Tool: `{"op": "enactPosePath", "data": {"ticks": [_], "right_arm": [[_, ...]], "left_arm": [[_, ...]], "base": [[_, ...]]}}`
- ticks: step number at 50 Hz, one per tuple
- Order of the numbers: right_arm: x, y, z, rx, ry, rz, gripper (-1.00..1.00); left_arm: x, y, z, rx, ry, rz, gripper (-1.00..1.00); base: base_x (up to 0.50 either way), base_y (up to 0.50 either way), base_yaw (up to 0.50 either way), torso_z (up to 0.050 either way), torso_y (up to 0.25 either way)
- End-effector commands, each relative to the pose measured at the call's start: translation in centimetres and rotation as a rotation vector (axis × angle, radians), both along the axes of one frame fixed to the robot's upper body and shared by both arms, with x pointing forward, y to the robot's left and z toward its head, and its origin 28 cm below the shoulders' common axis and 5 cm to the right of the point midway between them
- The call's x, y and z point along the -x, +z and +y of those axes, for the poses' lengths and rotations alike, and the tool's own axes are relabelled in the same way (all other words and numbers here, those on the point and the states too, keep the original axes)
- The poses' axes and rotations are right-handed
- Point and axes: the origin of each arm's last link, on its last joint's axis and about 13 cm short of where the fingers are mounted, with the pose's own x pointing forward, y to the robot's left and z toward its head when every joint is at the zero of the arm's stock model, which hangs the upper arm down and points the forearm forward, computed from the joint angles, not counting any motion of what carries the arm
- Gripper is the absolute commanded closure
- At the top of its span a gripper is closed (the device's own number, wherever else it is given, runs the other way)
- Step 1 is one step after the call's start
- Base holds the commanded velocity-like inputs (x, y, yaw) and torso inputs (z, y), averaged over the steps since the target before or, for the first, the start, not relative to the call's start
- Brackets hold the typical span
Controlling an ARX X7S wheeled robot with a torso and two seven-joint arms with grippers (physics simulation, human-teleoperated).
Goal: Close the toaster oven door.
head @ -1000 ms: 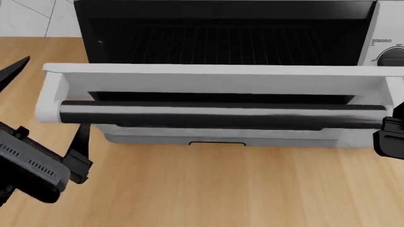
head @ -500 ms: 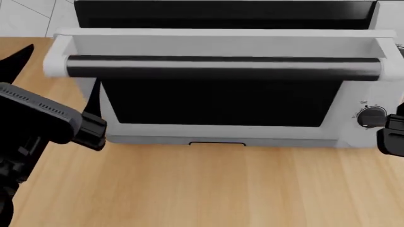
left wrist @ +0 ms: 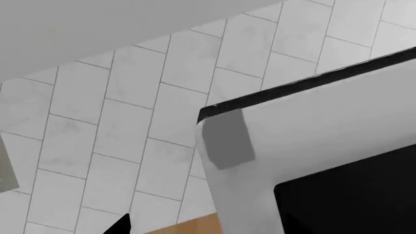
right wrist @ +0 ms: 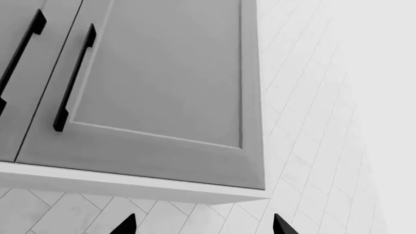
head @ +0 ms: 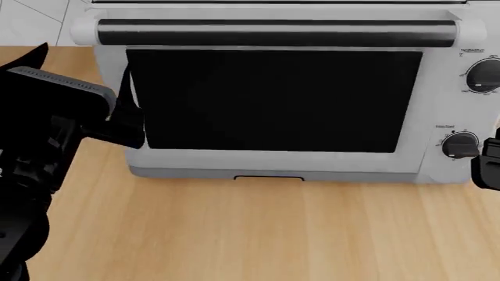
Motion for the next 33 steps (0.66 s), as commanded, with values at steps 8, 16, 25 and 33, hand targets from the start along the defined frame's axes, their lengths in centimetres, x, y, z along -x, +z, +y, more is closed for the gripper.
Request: {"op": "enactPosePath", "data": {"ticks": [8, 16, 25, 33], "right_arm": [[0.0, 0.1, 0.0, -0.004, -0.007, -0.003, -1.0], [0.1, 0.3, 0.0, -0.003, -0.004, -0.004, -1.0], [0.0, 0.0, 0.0, -0.005, -0.006, 0.001, -1.0], [-0.3, -0.9, 0.1, -0.011, -0.001, 0.01, -1.0]], "left_arm": [[-1.8, -0.6, -0.8, 0.007, 0.105, 0.02, -1.0], [-2.9, -0.3, -1.2, -0.002, 0.121, 0.027, -1.0], [-2.9, -0.5, -1.4, -0.005, 0.12, 0.026, -1.0], [0.0, -0.7, -1.6, -0.003, 0.022, 0.016, -1.0]], "base": [[0.0, 0.0, 0.0, 0.0, 0.0], [0.02, 0.0, -0.01, 0.001, 0.0], [0.03, -0.01, -0.02, 0.003, 0.0], [0.02, 0.0, -0.01, 0.001, 0.0]]}}
